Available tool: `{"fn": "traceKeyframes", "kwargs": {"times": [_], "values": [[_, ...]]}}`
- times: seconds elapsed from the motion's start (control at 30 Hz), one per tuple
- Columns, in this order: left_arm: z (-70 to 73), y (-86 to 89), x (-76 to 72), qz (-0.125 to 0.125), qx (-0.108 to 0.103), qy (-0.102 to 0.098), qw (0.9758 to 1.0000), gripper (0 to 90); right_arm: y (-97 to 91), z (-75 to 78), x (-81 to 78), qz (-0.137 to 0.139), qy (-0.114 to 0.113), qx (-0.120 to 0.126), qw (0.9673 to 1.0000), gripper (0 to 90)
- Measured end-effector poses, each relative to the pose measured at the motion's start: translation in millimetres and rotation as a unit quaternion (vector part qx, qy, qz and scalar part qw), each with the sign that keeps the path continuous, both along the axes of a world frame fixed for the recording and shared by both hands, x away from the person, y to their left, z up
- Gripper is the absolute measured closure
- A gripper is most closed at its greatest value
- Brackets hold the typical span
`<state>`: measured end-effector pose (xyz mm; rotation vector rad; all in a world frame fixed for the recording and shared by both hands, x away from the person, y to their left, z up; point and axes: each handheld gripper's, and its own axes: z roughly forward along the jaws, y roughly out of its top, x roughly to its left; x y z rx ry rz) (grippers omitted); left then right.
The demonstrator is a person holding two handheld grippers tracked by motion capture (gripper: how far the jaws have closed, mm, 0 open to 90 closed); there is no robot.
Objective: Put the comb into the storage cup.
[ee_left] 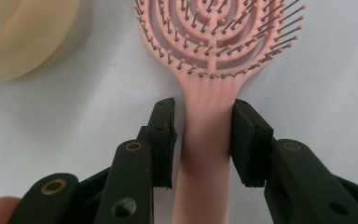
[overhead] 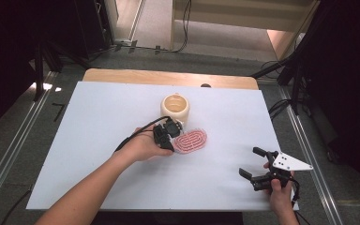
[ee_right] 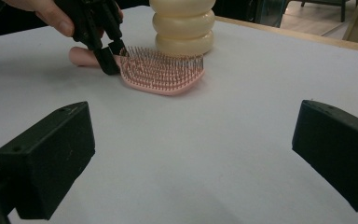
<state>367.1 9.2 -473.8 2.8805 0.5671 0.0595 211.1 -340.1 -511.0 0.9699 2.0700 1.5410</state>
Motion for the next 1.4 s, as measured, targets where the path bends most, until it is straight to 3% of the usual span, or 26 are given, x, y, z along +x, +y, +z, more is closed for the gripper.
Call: {"fn": "traceKeyframes", "kwargs": {"times": [0.33,0.83,1.23,1.4], "values": [[0.4,-2.2,3.3,-0.012,0.015,0.007,0.9998,66.1,0.7,-0.1,0.2,-0.003,0.002,-0.002,1.0000,0.0],[0.9,-3.6,0.9,-0.045,0.023,-0.008,0.9987,71.0,0.8,-0.4,0.7,-0.005,0.002,-0.001,1.0000,0.0],[1.7,-1.9,0.7,-0.043,0.016,-0.008,0.9989,71.1,-0.2,-0.3,0.7,-0.004,0.001,0.003,1.0000,0.0],[4.0,-1.2,0.4,-0.038,0.005,-0.029,0.9988,71.2,-0.7,-0.2,0.4,-0.006,0.002,0.003,1.0000,0.0]]}}
